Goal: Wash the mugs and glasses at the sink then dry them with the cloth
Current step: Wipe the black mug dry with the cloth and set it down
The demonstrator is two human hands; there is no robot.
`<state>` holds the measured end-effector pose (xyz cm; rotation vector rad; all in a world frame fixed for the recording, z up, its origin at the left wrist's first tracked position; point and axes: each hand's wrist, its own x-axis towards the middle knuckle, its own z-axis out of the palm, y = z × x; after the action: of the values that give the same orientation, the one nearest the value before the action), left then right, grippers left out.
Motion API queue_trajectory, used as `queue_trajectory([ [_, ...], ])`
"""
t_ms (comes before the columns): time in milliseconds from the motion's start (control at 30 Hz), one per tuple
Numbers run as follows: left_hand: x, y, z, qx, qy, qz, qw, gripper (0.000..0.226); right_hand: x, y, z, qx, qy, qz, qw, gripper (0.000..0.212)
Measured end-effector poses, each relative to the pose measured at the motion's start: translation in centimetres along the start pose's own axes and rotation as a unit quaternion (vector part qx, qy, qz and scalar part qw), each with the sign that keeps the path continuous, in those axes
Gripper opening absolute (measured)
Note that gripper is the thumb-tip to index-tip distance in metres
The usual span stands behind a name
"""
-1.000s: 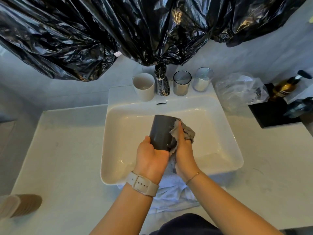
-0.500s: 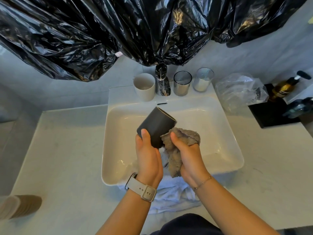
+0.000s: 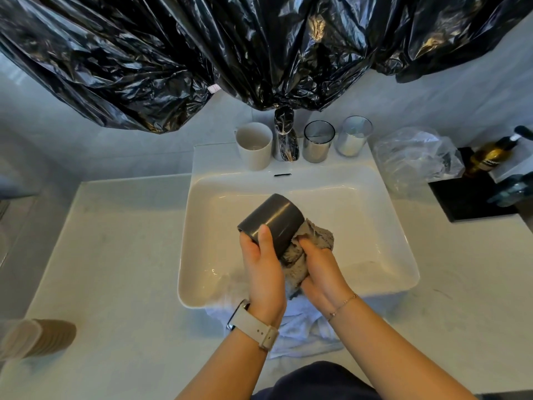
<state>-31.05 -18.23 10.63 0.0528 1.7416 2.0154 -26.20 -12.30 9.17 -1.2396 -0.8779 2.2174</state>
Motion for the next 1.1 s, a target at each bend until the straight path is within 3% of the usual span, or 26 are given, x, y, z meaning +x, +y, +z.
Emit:
queue_trajectory([
  [133,2.4,1.3,-0.4,-0.068,0.002,-0.104,0.992,0.03,-0.7,0.7,-0.1,0.029,-0.006,-0.003,1.0,0.022],
  [267,2.9,1.7,-0.4,-0.081,-0.082,-0.151,0.982,0.029,-0.2,0.0,0.0,0.063,0.007,-0.02,0.998,0.036],
  [333,2.7,1.8,-1.0,-0.031,-0.144,-0.194,0.97,0.024,0.8,-0.9,-0.3,0.091,0.038,-0.024,0.995,0.037],
  [433,3.5,3.2,-3.7,0.174,-0.279,-0.198,0.923,0.021,1.9,-2.9,-1.3,0.092,0.062,-0.016,0.994,0.023],
  [467,4.1,3.7,-4.8,0.247,-0.303,-0.172,0.904,0.02,2.2,-3.5,-1.6,0.08,0.063,-0.01,0.995,0.016],
  [533,5.6,4.6,-6.5,0.351,-0.286,-0.071,0.889,0.011,3.0,-4.6,-2.2,0.05,0.053,0.021,0.997,0.021],
  [600,6.9,5.5,-6.9,0.384,-0.285,0.072,0.875,0.037,3.3,-5.7,-2.1,0.006,0.034,0.071,0.997,0.024],
  [633,7.4,5.8,-6.7,0.391,-0.324,0.132,0.851,0.062,3.5,-6.3,-1.8,-0.02,0.018,0.094,0.995,0.024],
  [700,8.0,5.7,-6.0,0.447,-0.39,0.25,0.765,0.102,4.1,-6.9,-1.1,-0.077,-0.018,0.137,0.987,0.027],
  [767,8.6,5.0,-5.2,0.478,-0.414,0.356,0.688,0.118,4.4,-7.3,-0.3,-0.124,-0.048,0.188,0.973,0.026],
  [800,8.8,4.8,-5.0,0.474,-0.419,0.377,0.677,0.118,4.4,-7.5,0.1,-0.136,-0.062,0.211,0.966,0.024],
  [867,9.4,4.4,-5.0,0.457,-0.416,0.391,0.682,0.11,4.6,-7.9,0.5,-0.138,-0.08,0.237,0.958,0.021],
  [933,10.2,3.8,-5.6,0.436,-0.405,0.382,0.708,0.104,4.8,-8.4,0.5,-0.107,-0.099,0.246,0.958,0.019],
  [1033,10.4,2.4,-6.4,0.355,-0.382,0.296,0.8,0.097,5.3,-8.8,0.2,-0.053,-0.13,0.236,0.962,0.024],
  [1100,9.9,1.4,-6.8,0.311,-0.356,0.278,0.836,0.093,5.3,-8.5,0.0,-0.028,-0.146,0.231,0.962,0.026],
])
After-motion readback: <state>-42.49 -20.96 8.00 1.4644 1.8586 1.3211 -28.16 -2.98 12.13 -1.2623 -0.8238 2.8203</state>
